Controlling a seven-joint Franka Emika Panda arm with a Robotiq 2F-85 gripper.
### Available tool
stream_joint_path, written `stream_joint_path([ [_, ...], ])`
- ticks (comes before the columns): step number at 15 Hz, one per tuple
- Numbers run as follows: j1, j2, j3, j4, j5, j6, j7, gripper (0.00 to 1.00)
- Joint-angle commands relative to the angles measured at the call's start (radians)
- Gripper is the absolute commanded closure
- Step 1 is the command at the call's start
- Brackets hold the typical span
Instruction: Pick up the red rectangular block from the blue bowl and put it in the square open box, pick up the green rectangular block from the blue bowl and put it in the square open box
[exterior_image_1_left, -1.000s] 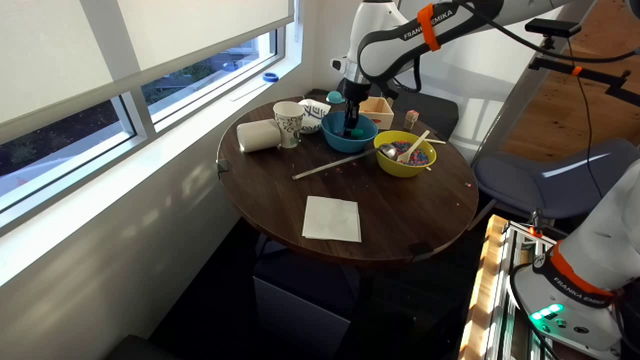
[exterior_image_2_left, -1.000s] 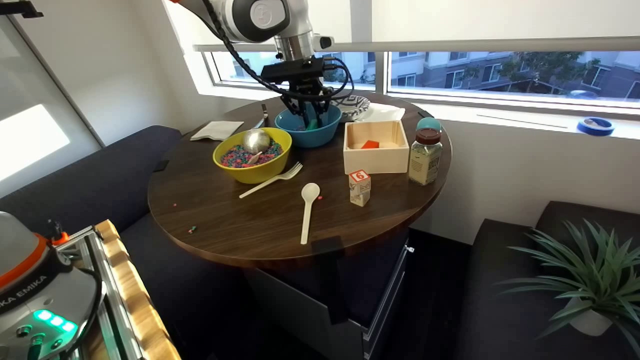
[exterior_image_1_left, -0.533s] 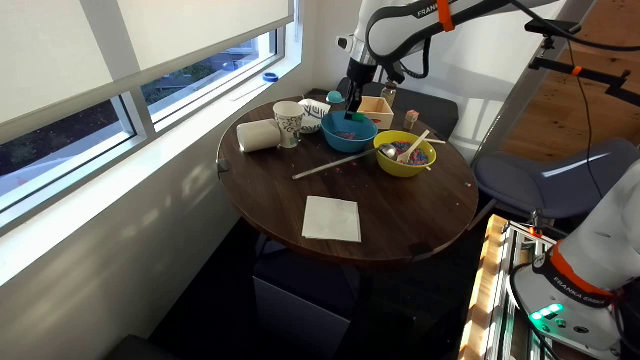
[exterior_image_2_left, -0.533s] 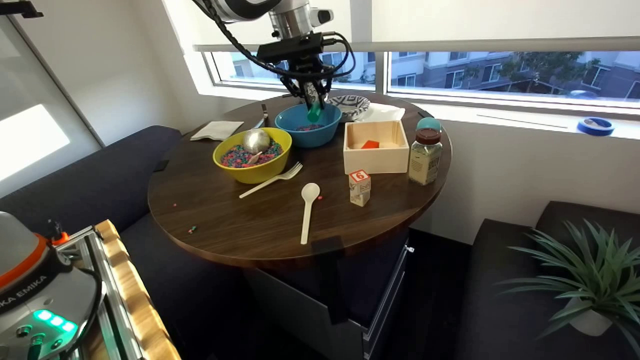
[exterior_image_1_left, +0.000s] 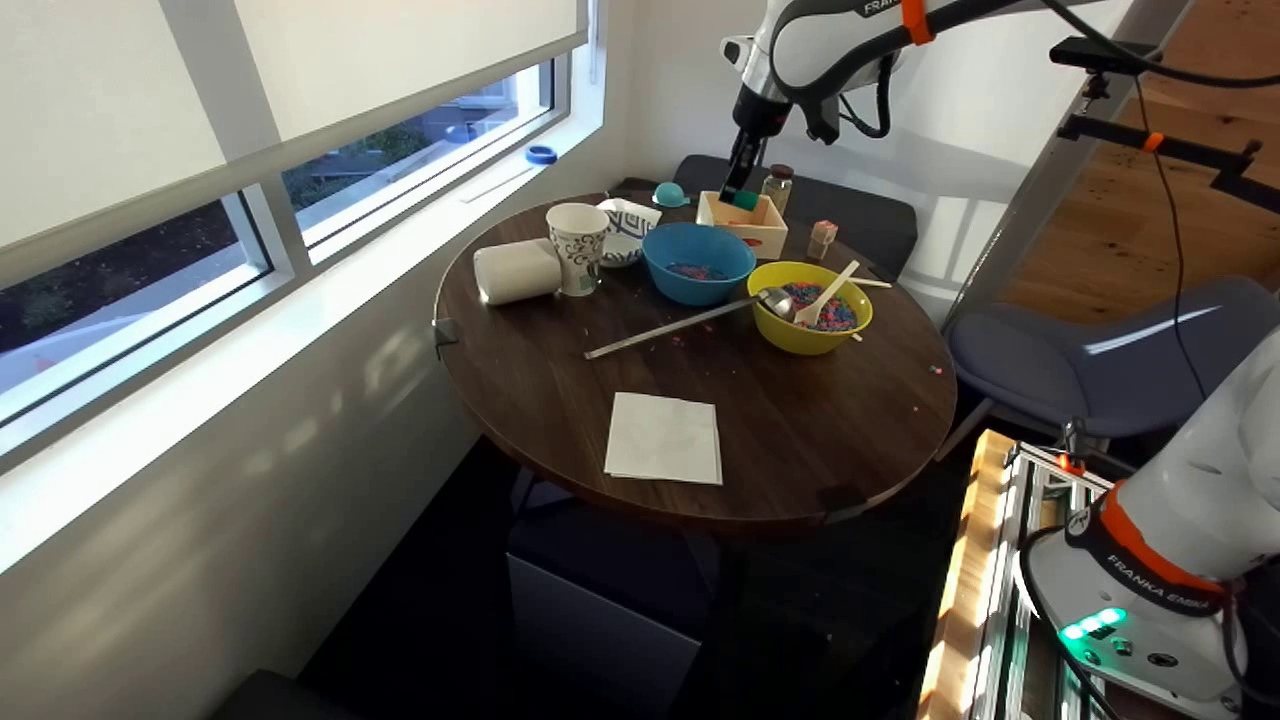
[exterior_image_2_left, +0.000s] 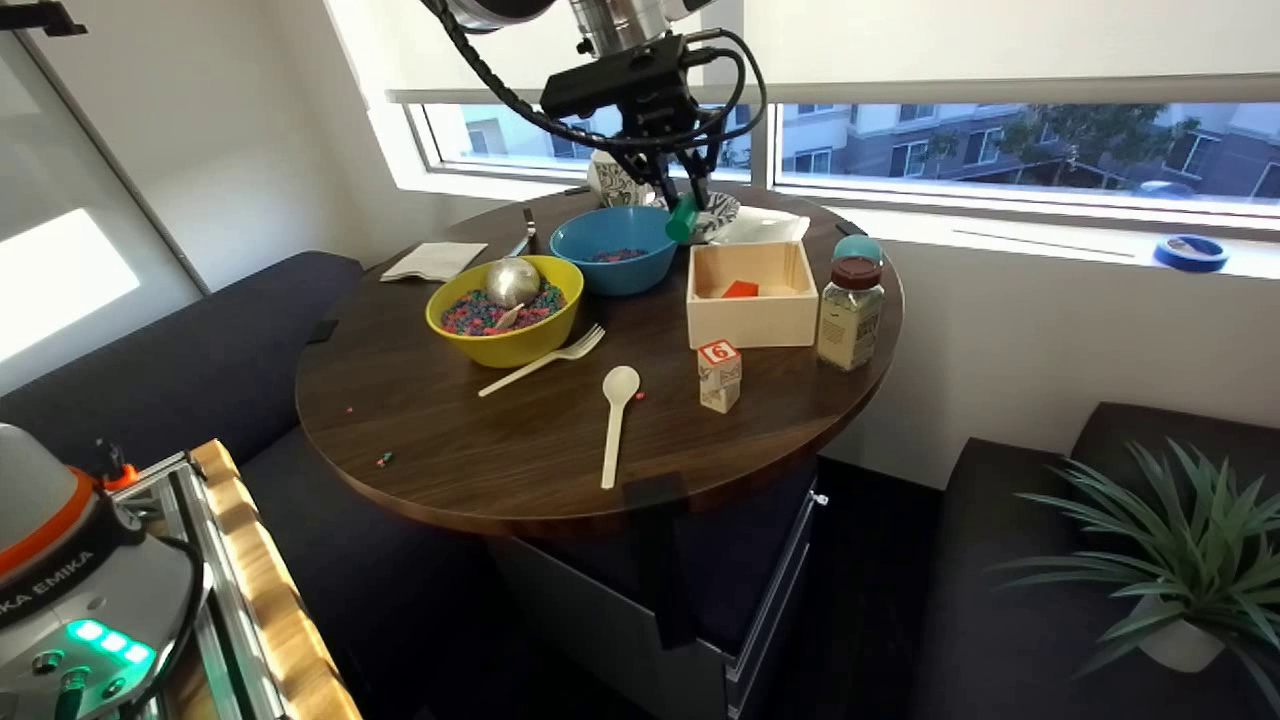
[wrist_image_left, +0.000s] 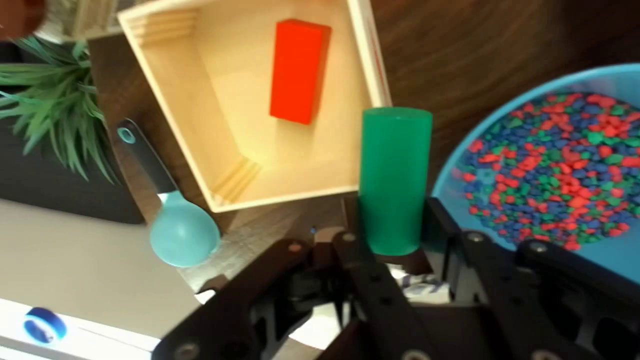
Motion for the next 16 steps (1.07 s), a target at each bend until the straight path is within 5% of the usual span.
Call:
stream_joint_path([
  [1,-0.02,0.023,-0.041,-0.007,-0.047,0.075,0.074,0.92],
  [13,-0.055,0.142,-0.068,0.007,-0.077,0.137,0.21,0.92],
  [14,-0.055,0.143,-0.065,0.008,-0.076,0.135,0.206,0.42],
  [16,-0.056,0.135,-0.059,0.01,-0.069,0.127,0.2,0.34],
])
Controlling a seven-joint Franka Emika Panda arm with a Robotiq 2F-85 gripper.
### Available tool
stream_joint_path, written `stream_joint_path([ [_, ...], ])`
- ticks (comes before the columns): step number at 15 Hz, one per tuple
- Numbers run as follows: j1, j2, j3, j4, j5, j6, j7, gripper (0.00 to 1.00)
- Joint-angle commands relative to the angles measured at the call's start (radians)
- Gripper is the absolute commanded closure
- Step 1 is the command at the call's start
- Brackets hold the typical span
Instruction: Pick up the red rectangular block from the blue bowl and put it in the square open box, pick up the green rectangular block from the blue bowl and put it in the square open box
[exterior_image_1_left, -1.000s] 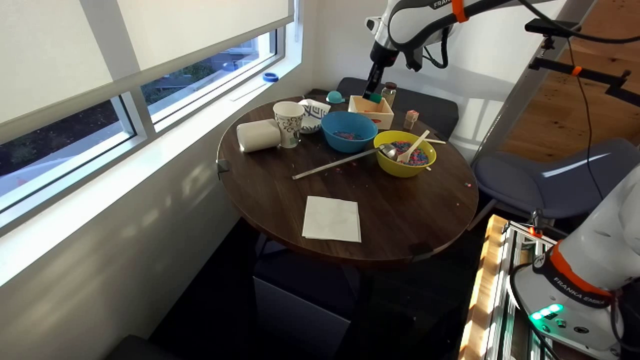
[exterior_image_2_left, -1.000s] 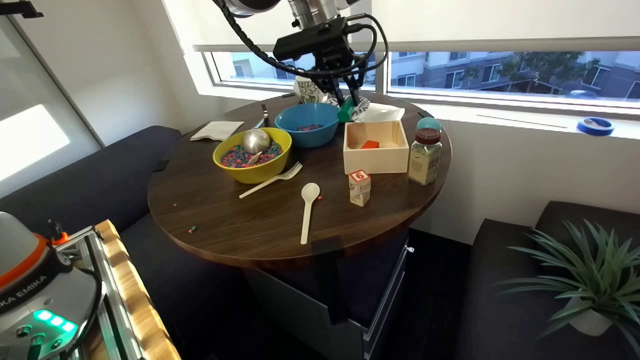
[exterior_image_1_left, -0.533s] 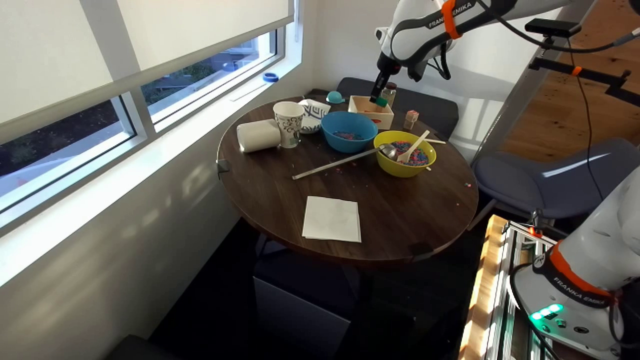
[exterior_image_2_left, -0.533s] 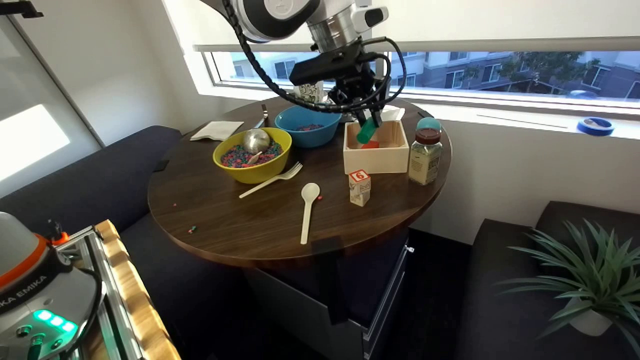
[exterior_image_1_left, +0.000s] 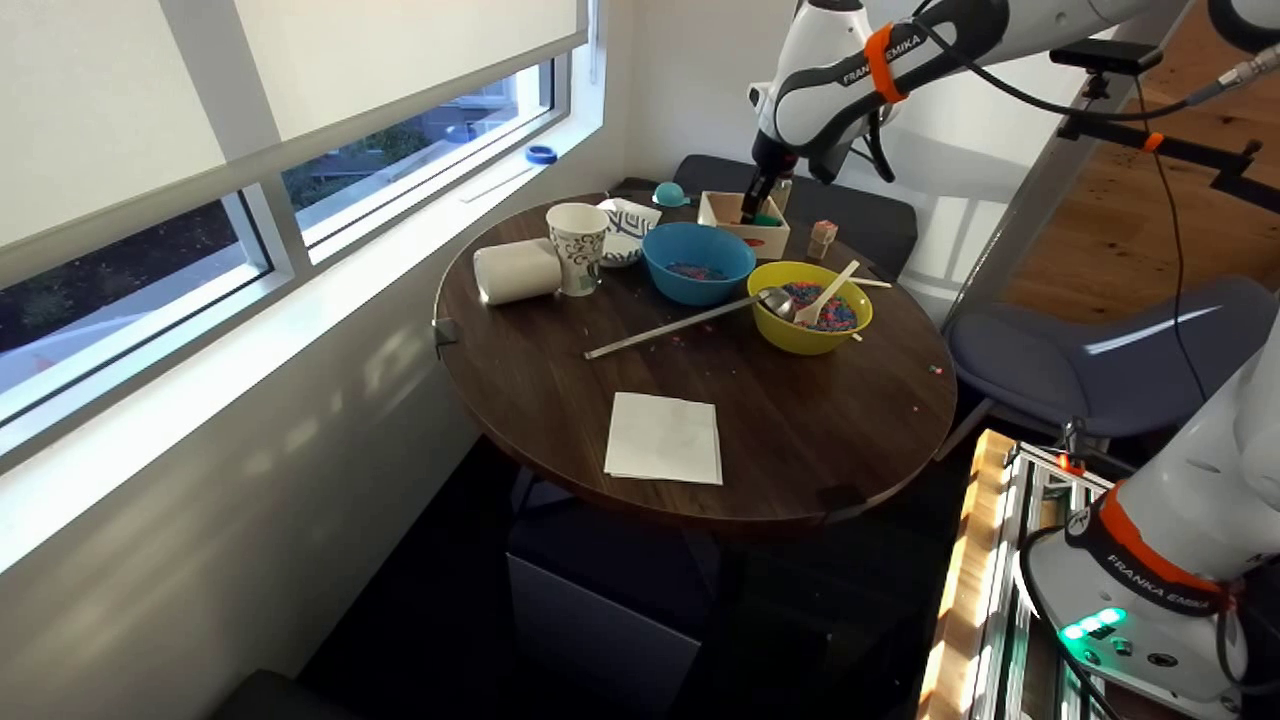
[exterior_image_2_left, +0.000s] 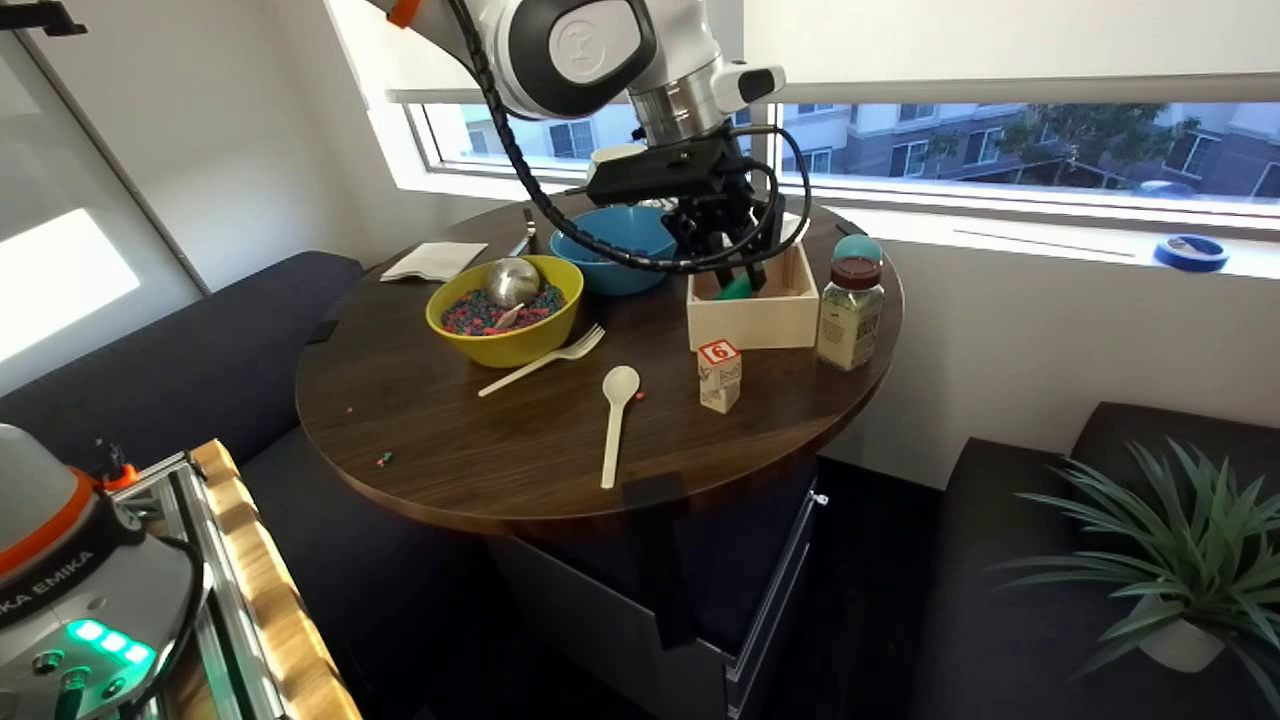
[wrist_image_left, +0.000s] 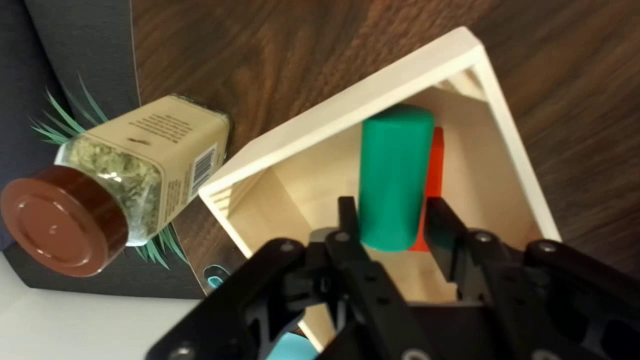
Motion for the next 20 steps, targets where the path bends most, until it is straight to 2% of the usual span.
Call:
stream_joint_path([
  [1,-0.006,-0.007,0.013,0.007,-0.018,0.001,0.019,0.26],
  [4,-0.009,-0.044,0.035,0.008,0.014,-0.026,0.002,0.03],
  [5,-0.009,-0.063,0.046,0.005,0.031,-0.044,-0.004,0.0],
  [10,0.003,-0.158,0.098,0.003,0.152,-0.193,-0.023,0.0],
  [15,0.041,-0.239,0.119,0.009,0.25,-0.296,-0.033,0.0],
  [17,0.048,-0.251,0.121,0.019,0.305,-0.352,-0.095,0.0],
  [18,0.059,-0.231,0.107,0.027,0.248,-0.307,-0.037,0.0],
  [20,0.064,-0.245,0.108,0.028,0.275,-0.331,-0.065,0.0],
])
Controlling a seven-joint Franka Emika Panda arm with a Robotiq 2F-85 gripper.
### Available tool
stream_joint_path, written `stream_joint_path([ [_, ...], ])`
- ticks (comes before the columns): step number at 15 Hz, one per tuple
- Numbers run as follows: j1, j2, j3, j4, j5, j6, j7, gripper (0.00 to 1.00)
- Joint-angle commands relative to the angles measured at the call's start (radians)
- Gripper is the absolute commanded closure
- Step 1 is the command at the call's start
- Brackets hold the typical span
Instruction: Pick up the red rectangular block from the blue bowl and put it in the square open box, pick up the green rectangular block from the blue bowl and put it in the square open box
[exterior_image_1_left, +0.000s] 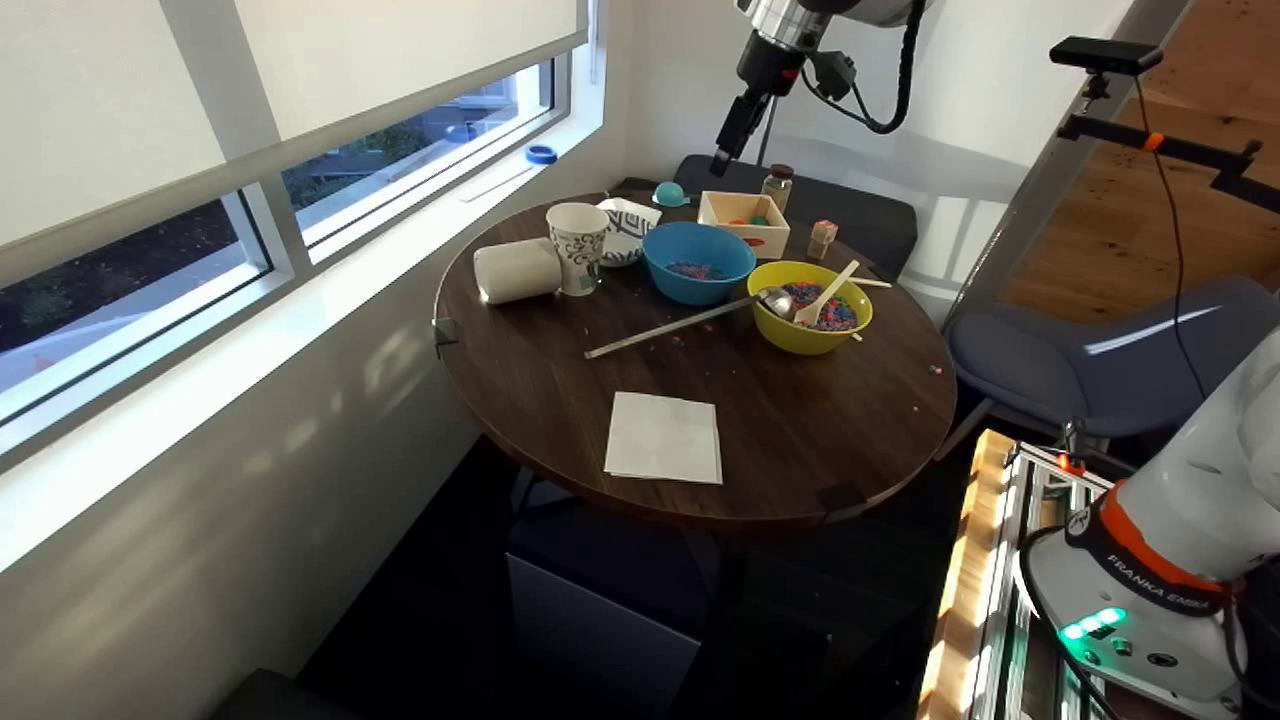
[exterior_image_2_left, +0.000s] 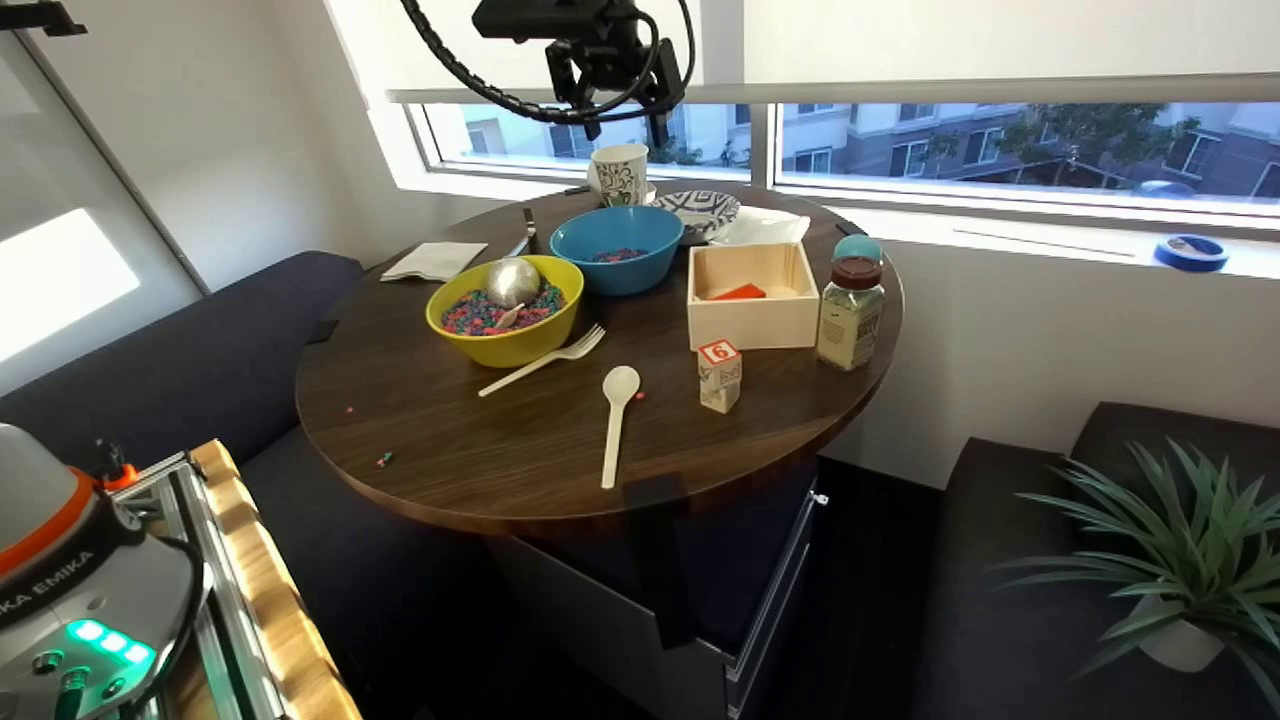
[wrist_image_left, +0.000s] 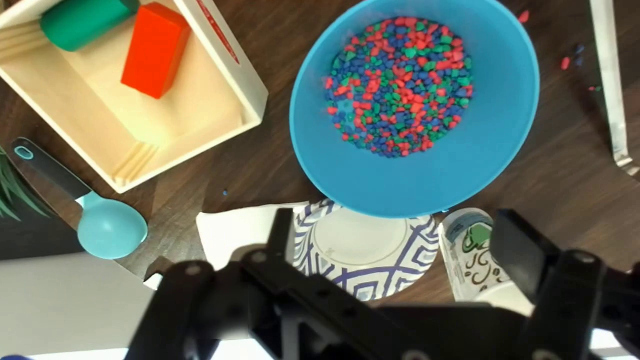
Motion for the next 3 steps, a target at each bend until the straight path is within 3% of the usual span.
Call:
stream_joint_path([
  [1,0.014,0.0,-0.015,0.003,0.003,-0.004,-0.003,0.0],
  [3,0.014,0.001,-0.015,0.002,0.004,-0.004,-0.008,0.0],
])
